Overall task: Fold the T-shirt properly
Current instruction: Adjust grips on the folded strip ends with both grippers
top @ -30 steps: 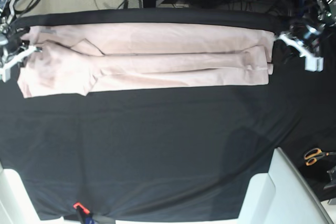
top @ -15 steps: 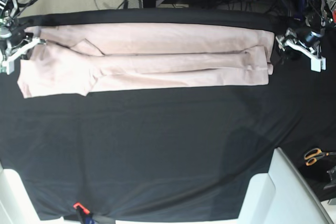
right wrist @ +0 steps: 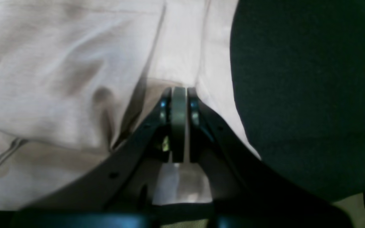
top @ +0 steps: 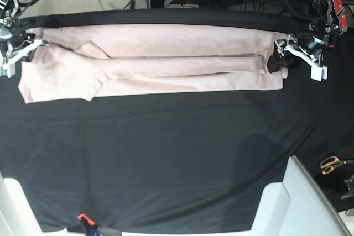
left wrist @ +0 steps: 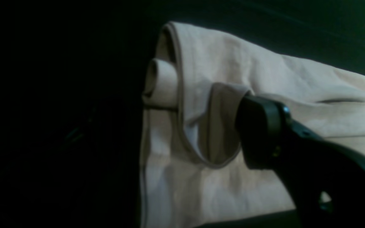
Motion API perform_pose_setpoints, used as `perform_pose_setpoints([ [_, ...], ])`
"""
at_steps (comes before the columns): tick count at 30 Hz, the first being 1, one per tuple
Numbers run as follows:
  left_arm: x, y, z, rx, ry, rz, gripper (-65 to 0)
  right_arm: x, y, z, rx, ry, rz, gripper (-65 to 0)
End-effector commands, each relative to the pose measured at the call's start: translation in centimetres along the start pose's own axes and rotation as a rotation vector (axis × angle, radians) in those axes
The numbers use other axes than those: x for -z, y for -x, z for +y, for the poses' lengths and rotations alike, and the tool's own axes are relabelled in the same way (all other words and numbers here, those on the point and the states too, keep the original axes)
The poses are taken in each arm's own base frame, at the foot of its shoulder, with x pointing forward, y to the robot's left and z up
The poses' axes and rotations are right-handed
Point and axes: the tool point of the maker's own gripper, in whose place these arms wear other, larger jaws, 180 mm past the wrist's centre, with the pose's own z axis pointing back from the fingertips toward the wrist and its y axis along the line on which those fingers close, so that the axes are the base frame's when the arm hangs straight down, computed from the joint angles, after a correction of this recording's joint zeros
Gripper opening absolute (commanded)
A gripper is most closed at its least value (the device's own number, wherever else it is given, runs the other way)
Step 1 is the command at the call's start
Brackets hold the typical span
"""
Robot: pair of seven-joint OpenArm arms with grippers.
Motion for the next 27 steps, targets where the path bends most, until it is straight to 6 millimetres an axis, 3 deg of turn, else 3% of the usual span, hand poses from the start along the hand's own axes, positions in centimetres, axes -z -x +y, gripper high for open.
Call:
perform_pose_setpoints([
  [1, -0.6, -0.9, 0.5, 0.023, -0.005, -0.011, -17.8, -0.2, -1.6, -0.6, -0.007, 0.008, -0.049, -64.2],
  [7, -2.0, -2.4, 0.9, 0.099, -0.019, -0.016, -19.4, -0.1, -1.6, -0.5, -0.009, 0.006, -0.048, -64.2],
  [13, -1.9, -2.1, 0.6, 0.091, -0.014, -0.015, -5.6, 0.5, -1.6, 2.1, -0.057, -0.055, -0.035, -64.2],
  [27, -1.0, -1.5, 0.7, -0.009, 0.014, -0.012, -5.6, 0.7, -1.9, 3.2, -0.055, -0.073, -0.045, -64.4],
])
